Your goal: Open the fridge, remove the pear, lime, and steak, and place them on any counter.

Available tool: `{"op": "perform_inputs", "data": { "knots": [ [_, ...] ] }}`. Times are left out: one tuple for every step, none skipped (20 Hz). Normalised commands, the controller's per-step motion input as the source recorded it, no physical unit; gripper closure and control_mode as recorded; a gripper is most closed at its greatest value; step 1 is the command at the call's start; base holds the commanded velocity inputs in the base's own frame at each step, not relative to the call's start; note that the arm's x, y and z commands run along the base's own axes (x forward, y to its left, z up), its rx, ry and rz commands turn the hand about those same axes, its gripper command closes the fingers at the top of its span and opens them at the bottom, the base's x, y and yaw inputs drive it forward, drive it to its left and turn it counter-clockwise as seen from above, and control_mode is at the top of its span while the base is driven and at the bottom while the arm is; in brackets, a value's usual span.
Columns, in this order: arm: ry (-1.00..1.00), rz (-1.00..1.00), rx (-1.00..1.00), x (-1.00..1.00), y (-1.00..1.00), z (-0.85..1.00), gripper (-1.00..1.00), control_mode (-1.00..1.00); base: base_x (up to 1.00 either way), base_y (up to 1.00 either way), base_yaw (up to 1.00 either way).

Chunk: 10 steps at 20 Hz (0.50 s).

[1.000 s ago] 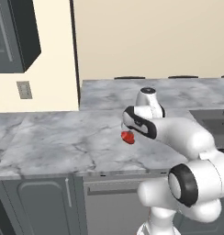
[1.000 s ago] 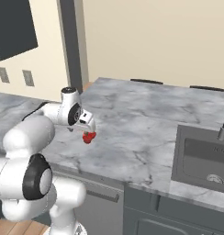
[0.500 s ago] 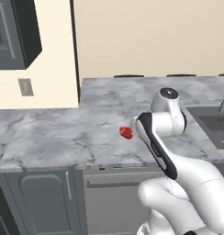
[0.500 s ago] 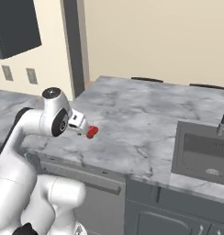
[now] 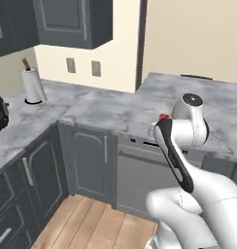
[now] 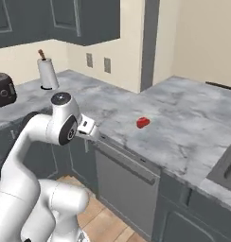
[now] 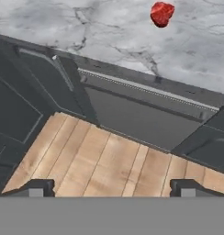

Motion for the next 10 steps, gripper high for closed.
{"op": "perform_inputs", "data": {
  "knots": [
    [0.0,0.0,0.0,0.0,0.0,0.0,-1.0,1.0,-0.36,0.0,0.92],
    [0.0,0.0,0.0,0.0,0.0,0.0,-1.0,1.0,-0.36,0.0,0.92],
    [0.0,0.0,0.0,0.0,0.0,0.0,-1.0,1.0,-0.34,0.0,0.92],
    [0.0,0.0,0.0,0.0,0.0,0.0,-1.0,1.0,-0.31,0.0,0.92],
    [0.0,0.0,0.0,0.0,0.0,0.0,-1.0,1.0,-0.3,0.0,0.93],
    [0.0,0.0,0.0,0.0,0.0,0.0,-1.0,1.0,-0.31,0.01,0.91],
    [0.0,0.0,0.0,0.0,0.0,0.0,-1.0,1.0,-0.38,0.04,0.89],
    [0.0,0.0,0.0,0.0,0.0,0.0,-1.0,1.0,-0.59,0.0,0.84],
    [0.0,0.0,0.0,0.0,0.0,0.0,-1.0,1.0,-0.74,0.0,0.79],
    [0.0,0.0,0.0,0.0,0.0,0.0,-1.0,1.0,-0.83,0.0,0.75]
  ]
}}
